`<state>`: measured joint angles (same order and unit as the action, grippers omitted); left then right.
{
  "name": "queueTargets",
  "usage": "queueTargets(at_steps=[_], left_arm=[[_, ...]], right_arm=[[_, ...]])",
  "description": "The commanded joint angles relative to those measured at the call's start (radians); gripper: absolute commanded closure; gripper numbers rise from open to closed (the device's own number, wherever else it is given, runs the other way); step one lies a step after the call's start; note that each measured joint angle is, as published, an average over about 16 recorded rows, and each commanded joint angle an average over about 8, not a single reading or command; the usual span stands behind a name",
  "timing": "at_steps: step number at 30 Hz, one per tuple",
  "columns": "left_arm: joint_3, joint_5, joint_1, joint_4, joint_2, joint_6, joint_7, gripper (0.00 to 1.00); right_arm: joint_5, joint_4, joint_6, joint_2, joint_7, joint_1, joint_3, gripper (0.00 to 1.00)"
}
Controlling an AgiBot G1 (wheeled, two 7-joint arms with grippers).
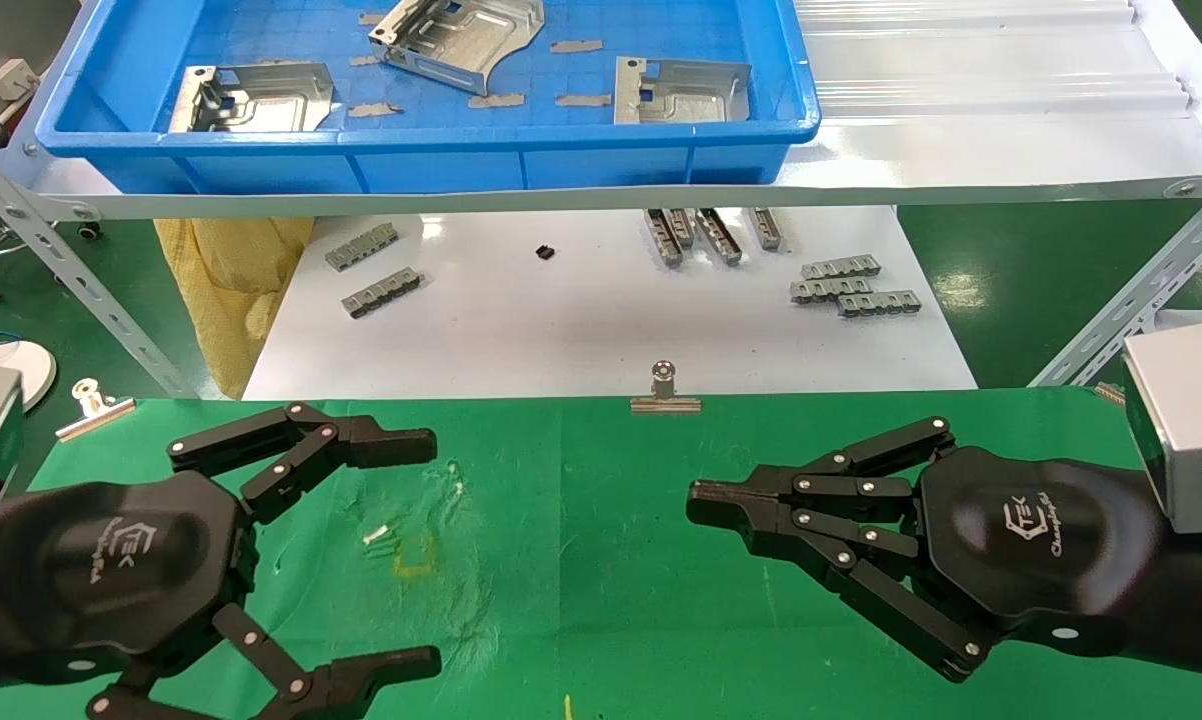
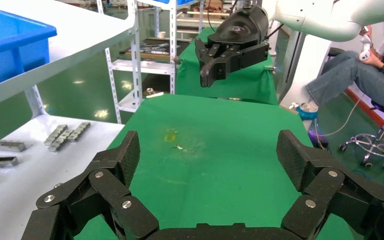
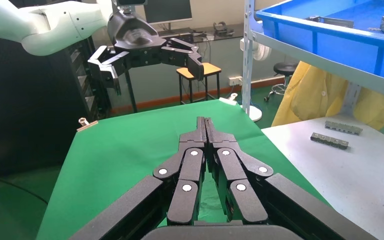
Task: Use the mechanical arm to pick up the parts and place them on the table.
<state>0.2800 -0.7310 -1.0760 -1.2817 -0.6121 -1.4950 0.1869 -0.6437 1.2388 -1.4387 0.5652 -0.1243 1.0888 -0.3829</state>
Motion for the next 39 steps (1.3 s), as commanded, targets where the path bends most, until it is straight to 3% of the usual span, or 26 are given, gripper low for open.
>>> queueTargets(at_steps=[1,23,24,31,32,39], left_arm=[[0.0,0.0,0.0,0.0,0.0,0.0,0.0,0.0],[0.0,0.0,0.0,0.0,0.0,0.0,0.0,0.0],[0.0,0.0,0.0,0.0,0.0,0.0,0.0,0.0],[0.0,-0.001,-0.002,0.0,-0.001,0.001,-0.001,0.0],[0.0,-0.003,-0.005,0.001,-0.002,0.003,-0.002,0.0],[0.005,-0.07,-0.123,0.037,-0.033,0.049,-0.008,0.0]], right_arm=[[0.0,0.0,0.0,0.0,0.0,0.0,0.0,1.0],[0.0,0.0,0.0,0.0,0.0,0.0,0.0,1.0],[0.0,0.0,0.0,0.0,0.0,0.0,0.0,0.92],[0.0,0.0,0.0,0.0,0.0,0.0,0.0,0.05],[0.0,0.0,0.0,0.0,0.0,0.0,0.0,0.0],[0.0,0.0,0.0,0.0,0.0,0.0,0.0,0.0]])
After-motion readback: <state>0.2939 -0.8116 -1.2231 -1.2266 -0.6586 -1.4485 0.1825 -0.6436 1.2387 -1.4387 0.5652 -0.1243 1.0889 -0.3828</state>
